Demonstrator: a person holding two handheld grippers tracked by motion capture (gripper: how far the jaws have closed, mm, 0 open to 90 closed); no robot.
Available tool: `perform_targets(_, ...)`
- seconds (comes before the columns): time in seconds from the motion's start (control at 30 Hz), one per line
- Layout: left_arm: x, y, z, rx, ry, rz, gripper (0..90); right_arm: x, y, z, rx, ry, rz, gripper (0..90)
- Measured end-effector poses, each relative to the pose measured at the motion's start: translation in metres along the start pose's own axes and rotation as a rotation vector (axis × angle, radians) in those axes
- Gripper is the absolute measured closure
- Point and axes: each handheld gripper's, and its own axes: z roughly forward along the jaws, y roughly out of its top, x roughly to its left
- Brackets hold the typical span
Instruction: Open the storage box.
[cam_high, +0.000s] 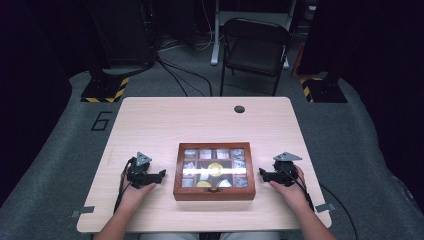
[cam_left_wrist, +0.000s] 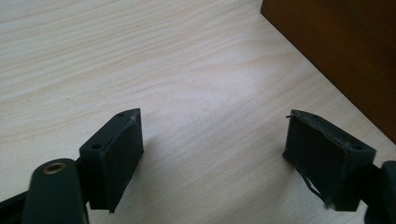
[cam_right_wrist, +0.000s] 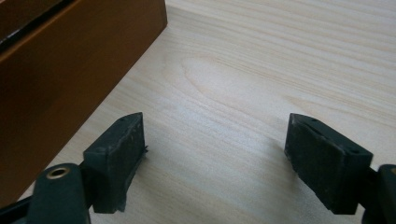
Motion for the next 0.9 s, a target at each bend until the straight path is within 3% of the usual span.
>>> perform_targets(0.13, -0.001, 0.001, -0.003, -0.007, -0.006, -0.005, 23.1, 0.001, 0.002, -0.002, 0.016, 0.0, -0.007, 26.6)
perform_targets(0.27, -0.001, 0.004, -0.008, -0.012, -0.024, -0.042, 26.8, 0.004, 0.005, -0.006, 0.044, -0.009, -0.005, 30.5)
perform_targets(0.37, -0.002, 0.005, -0.011, 0.0, -0.048, -0.06, 29.5, 0.006, 0.006, -0.012, 0.037, 0.008, -0.004, 31.9)
perform_targets(0.63, -0.006, 0.009, -0.019, -0.013, -0.063, -0.072, 31.2, 0.009, 0.008, -0.028, 0.002, 0.039, -0.004, 33.2)
perform_targets(0.9, -0.008, 0.01, -0.026, -0.03, -0.085, -0.095, 32.4, 0.009, 0.009, -0.033, -0.007, 0.06, 0.011, 33.2)
